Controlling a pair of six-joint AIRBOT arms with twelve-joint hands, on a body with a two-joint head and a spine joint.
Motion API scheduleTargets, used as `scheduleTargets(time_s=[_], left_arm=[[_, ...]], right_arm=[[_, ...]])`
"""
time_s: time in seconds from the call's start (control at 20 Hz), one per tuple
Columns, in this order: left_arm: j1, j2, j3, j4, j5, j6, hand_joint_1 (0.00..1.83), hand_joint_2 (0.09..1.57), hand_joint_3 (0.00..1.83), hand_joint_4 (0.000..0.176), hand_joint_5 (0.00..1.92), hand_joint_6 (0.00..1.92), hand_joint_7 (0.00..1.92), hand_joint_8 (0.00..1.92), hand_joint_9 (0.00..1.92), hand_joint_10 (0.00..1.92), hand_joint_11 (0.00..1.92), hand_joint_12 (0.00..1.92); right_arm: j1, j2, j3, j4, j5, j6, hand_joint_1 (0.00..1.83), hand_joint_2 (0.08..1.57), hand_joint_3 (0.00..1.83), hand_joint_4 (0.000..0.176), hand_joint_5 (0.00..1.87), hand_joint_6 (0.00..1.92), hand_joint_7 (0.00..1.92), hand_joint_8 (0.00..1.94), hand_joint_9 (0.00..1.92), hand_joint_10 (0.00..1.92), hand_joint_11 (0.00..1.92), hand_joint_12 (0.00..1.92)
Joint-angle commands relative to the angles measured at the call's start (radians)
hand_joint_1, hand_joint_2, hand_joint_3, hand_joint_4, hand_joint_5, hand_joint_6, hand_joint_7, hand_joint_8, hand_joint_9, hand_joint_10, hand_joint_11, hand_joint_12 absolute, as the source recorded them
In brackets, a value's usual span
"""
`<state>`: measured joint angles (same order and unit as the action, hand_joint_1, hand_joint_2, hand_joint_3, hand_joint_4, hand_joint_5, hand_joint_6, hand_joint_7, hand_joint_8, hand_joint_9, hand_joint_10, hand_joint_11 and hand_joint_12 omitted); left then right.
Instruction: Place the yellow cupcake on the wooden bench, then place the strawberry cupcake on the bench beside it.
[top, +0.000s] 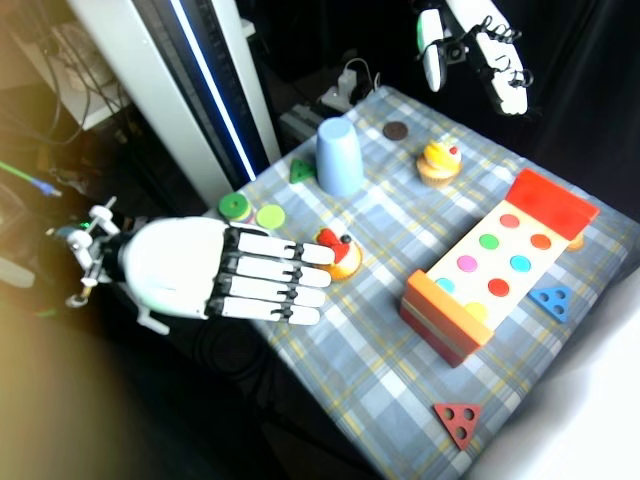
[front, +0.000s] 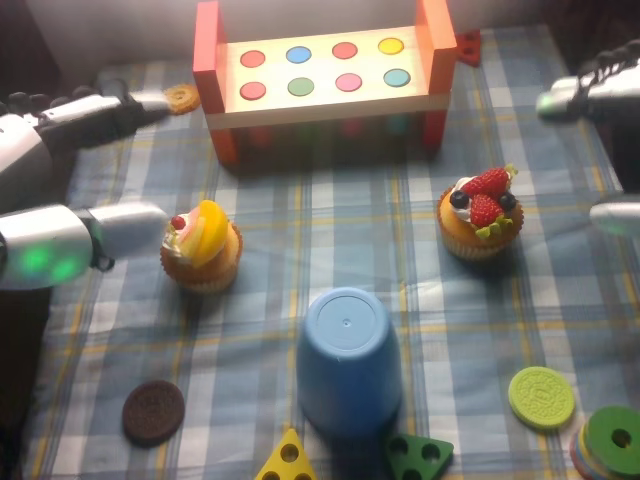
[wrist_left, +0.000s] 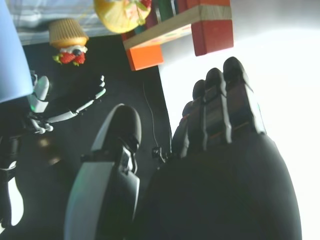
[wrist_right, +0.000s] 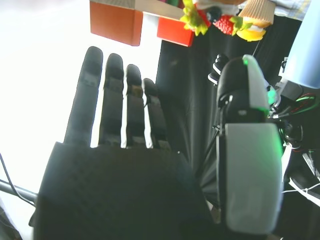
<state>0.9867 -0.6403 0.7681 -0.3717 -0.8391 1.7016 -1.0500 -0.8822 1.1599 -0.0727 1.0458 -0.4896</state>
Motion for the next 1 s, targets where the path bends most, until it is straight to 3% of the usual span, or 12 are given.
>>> scheduleTargets(time_s=[0.0, 0.05, 0.1, 0.2, 0.35, 0.4, 0.55, 0.6, 0.65, 0.85, 0.95], left_arm=[[-0.02, -0.005, 0.008, 0.009, -0.079, -0.005, 0.53, 0.94, 0.0, 0.176, 0.34, 0.0, 0.32, 0.0, 0.31, 0.01, 0.0, 0.81], [-0.029, -0.012, 0.017, 0.015, -0.057, -0.004, 0.57, 0.87, 0.0, 0.176, 0.26, 0.0, 0.25, 0.0, 0.26, 0.0, 0.0, 0.69], [-0.042, -0.022, 0.026, 0.015, -0.033, 0.012, 0.6, 0.83, 0.0, 0.176, 0.23, 0.0, 0.24, 0.0, 0.25, 0.0, 0.0, 0.69], [-0.094, -0.055, 0.046, -0.011, 0.054, 0.121, 0.62, 0.77, 0.0, 0.176, 0.09, 0.0, 0.22, 0.0, 0.26, 0.0, 0.0, 0.63], [-0.159, -0.105, 0.085, -0.045, 0.166, 0.241, 0.7, 0.73, 0.0, 0.176, 0.14, 0.01, 0.25, 0.0, 0.29, 0.0, 0.0, 0.66], [-0.181, -0.129, 0.106, -0.066, 0.214, 0.291, 0.71, 0.74, 0.0, 0.176, 0.13, 0.0, 0.23, 0.0, 0.25, 0.0, 0.0, 0.58], [-0.206, -0.171, 0.14, -0.139, 0.273, 0.415, 0.75, 0.73, 0.0, 0.176, 0.15, 0.0, 0.25, 0.01, 0.29, 0.01, 0.0, 0.61], [-0.207, -0.175, 0.144, -0.15, 0.277, 0.428, 0.8, 0.75, 0.0, 0.176, 0.16, 0.0, 0.26, 0.0, 0.28, 0.01, 0.0, 0.5], [-0.213, -0.186, 0.156, -0.171, 0.287, 0.448, 0.83, 0.75, 0.0, 0.176, 0.22, 0.01, 0.28, 0.0, 0.3, 0.01, 0.0, 0.51], [-0.241, -0.23, 0.196, -0.207, 0.336, 0.496, 0.89, 0.8, 0.0, 0.176, 0.33, 0.01, 0.42, 0.01, 0.4, 0.02, 0.0, 0.7], [-0.244, -0.239, 0.205, -0.216, 0.34, 0.497, 0.84, 0.85, 0.0, 0.176, 0.35, 0.0, 0.45, 0.0, 0.42, 0.01, 0.0, 0.57]], right_arm=[[0.011, -0.004, 0.004, 0.022, 0.11, 0.003, 0.65, 1.22, 0.0, 0.0, 0.59, 0.0, 0.54, 0.0, 0.52, 0.01, 0.32, 0.57], [0.012, -0.004, 0.004, 0.02, 0.11, 0.003, 0.67, 1.22, 0.0, 0.0, 0.58, 0.0, 0.54, 0.0, 0.52, 0.0, 0.31, 0.56], [0.013, -0.004, 0.004, 0.018, 0.11, 0.003, 0.67, 1.23, 0.0, 0.0, 0.58, 0.0, 0.53, 0.0, 0.51, 0.0, 0.3, 0.56], [0.014, -0.004, 0.004, 0.014, 0.11, 0.004, 0.65, 1.23, 0.0, 0.0, 0.59, 0.0, 0.53, 0.0, 0.49, 0.0, 0.28, 0.55], [0.014, -0.003, 0.004, 0.003, 0.11, 0.007, 0.63, 1.23, 0.0, 0.0, 0.6, 0.0, 0.52, 0.0, 0.48, 0.0, 0.27, 0.54], [0.014, -0.003, 0.004, 0.001, 0.11, 0.008, 0.63, 1.23, 0.0, 0.0, 0.6, 0.0, 0.52, 0.0, 0.48, 0.0, 0.27, 0.54], [0.014, -0.003, 0.004, -0.006, 0.11, 0.008, 0.62, 1.23, 0.0, 0.0, 0.62, 0.01, 0.54, 0.01, 0.5, 0.01, 0.31, 0.55], [0.014, -0.003, 0.004, -0.006, 0.11, 0.008, 0.63, 1.23, 0.0, 0.0, 0.62, 0.0, 0.55, 0.01, 0.51, 0.01, 0.31, 0.55], [0.014, -0.003, 0.004, -0.006, 0.11, 0.008, 0.64, 1.23, 0.0, 0.0, 0.62, 0.0, 0.55, 0.01, 0.5, 0.01, 0.3, 0.55], [0.014, -0.004, 0.007, -0.006, 0.107, 0.008, 0.61, 1.24, 0.0, 0.0, 0.62, 0.0, 0.57, 0.0, 0.53, 0.01, 0.32, 0.57], [0.014, -0.004, 0.007, -0.006, 0.107, 0.008, 0.6, 1.25, 0.0, 0.0, 0.62, 0.0, 0.57, 0.0, 0.54, 0.01, 0.32, 0.57]])
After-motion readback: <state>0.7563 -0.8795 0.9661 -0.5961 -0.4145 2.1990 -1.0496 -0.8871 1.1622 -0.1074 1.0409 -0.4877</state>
